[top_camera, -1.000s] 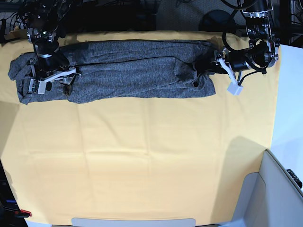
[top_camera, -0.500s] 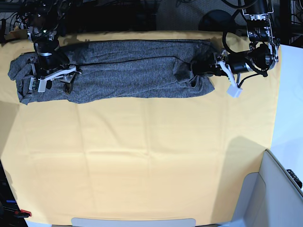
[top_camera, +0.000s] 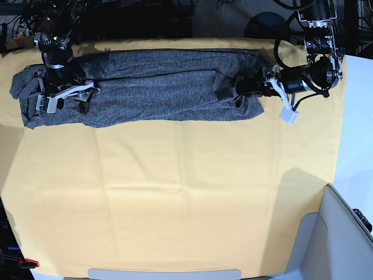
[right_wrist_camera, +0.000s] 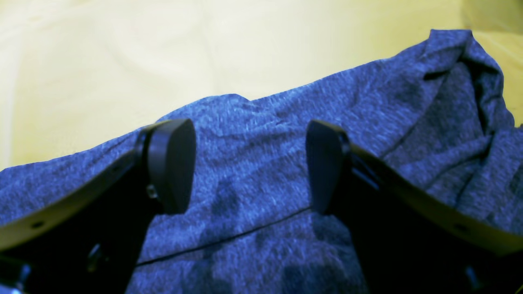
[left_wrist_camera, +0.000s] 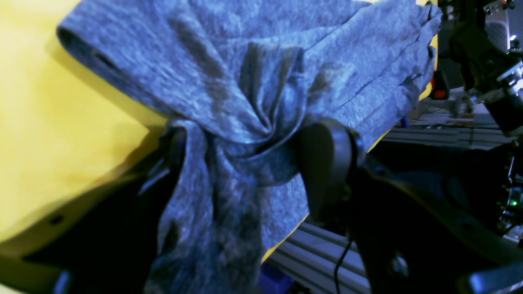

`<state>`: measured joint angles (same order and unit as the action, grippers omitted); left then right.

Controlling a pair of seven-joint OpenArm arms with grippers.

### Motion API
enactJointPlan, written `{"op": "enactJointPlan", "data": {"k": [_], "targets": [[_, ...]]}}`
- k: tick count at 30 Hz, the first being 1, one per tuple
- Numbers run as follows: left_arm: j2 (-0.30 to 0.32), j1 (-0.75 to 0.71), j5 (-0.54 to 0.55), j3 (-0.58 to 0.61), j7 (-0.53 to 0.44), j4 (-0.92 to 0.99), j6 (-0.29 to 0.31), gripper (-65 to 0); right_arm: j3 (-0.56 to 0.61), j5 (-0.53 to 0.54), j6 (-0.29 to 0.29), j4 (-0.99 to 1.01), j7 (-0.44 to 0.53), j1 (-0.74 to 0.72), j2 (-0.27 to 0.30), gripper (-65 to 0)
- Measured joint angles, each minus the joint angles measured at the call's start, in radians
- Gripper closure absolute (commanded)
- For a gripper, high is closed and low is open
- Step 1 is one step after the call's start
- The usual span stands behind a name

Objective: Fold the T-shirt properly
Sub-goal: 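Grasp the opposite end of the folded strip with the left gripper, then lift the strip end with the left gripper and carry it toward the right gripper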

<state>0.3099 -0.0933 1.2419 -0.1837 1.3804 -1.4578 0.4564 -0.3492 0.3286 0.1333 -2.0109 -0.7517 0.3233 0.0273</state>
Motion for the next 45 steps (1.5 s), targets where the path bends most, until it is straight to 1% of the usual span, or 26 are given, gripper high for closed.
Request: {"op": "enactJointPlan", "data": {"k": [5,9,10,12,16,19,20,23,24,27,31,35,39,45], "targets": [[-0.003,0.006,0.048,0.000,-0.017,0.080,0.009,-35.6,0.000,0.000,0.000,0.000,0.000,0.000,0.000,-42.0],[-0.005,0.035,0.039,0.000,-0.013,0.101,0.005,-35.4,0.000,0.000,0.000,0.000,0.000,0.000,0.000,-42.0],[-0.006,0.036,0.037,0.000,-0.015,0.101,0.005,-34.5,0.000,0.000,0.000,0.000,0.000,0.000,0.000,-42.0],[-0.008,0.035,0.036,0.000,-0.019,0.101,0.005,-28.5,0.000,0.000,0.000,0.000,0.000,0.000,0.000,-42.0],[-0.008,0.035,0.006,0.000,-0.015,0.102,0.004,-10.8,0.000,0.000,0.000,0.000,0.000,0.000,0.000,-42.0],[-0.008,0.035,0.006,0.000,-0.016,0.101,0.004,-1.8,0.000,0.000,0.000,0.000,-0.001,0.000,0.000,-42.0],[-0.008,0.035,0.006,0.000,-0.016,0.101,0.004,0.0,0.000,0.000,0.000,0.000,0.000,0.000,0.000,-42.0],[-0.008,0.034,0.005,0.000,-0.015,0.095,0.004,-0.4,-0.003,0.000,0.000,0.000,0.000,0.000,0.000,-42.0],[-0.008,0.030,-0.003,0.000,-0.015,0.080,-0.008,-0.4,-0.013,0.000,0.002,0.000,-0.001,0.000,-0.001,-42.0],[-0.008,0.014,-0.009,0.000,0.008,-0.021,-0.007,-0.4,-0.057,0.000,0.003,0.000,0.000,-0.002,0.000,-42.0],[-0.015,0.013,0.000,0.002,0.005,-0.155,-0.006,-0.4,-0.132,0.000,0.001,0.000,0.000,-0.005,-0.004,-42.0],[-0.058,0.009,-0.010,0.013,0.021,-0.174,-0.007,-0.4,-0.207,0.000,0.000,0.000,-0.001,-0.005,-0.003,-42.0],[-0.103,0.008,-0.009,0.090,0.026,-0.173,-0.007,-0.4,-0.280,0.000,0.005,0.000,-0.002,-0.005,-0.004,-42.0],[-0.198,0.038,-0.016,0.190,0.031,-0.172,-0.010,-0.4,-0.372,-0.003,0.001,0.002,-0.001,-0.002,-0.003,-42.0]]}}
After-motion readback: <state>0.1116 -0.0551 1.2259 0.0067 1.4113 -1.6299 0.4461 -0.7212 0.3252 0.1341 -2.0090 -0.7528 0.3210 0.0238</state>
